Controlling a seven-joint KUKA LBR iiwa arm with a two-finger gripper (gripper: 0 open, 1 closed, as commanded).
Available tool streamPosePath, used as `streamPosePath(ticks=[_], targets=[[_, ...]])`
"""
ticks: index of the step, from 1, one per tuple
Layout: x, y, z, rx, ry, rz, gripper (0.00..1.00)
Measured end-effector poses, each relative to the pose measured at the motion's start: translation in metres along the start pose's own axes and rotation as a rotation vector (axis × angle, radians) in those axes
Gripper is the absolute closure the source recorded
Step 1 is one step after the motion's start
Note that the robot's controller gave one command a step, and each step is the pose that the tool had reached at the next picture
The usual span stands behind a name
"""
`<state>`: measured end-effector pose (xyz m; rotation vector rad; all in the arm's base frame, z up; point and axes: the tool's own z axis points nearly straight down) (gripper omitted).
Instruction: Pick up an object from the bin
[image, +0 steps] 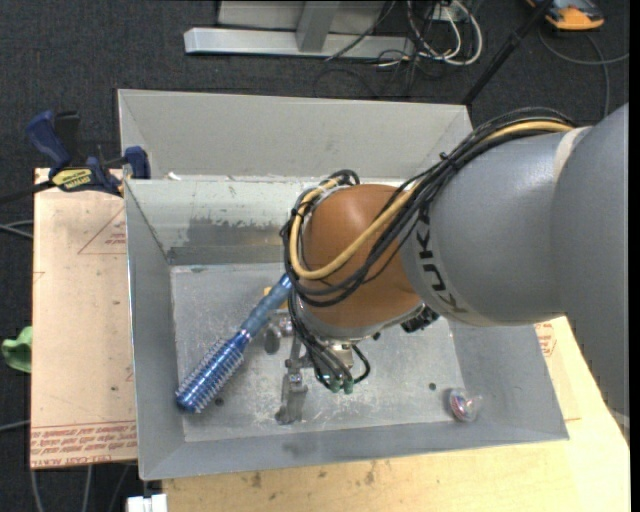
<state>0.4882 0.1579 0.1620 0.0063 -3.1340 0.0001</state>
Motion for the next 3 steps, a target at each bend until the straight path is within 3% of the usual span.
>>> streamPosePath(ticks=[1,2,3], targets=[[-0.058,0.062,0.096,-0.002,-0.006,0.052,0.0],[-0.059,0.058,0.092,0.0,-0.008,0.057,1.0],[-0.049,0.056,-0.062,-0.005,-0.014,0.098,1.0]])
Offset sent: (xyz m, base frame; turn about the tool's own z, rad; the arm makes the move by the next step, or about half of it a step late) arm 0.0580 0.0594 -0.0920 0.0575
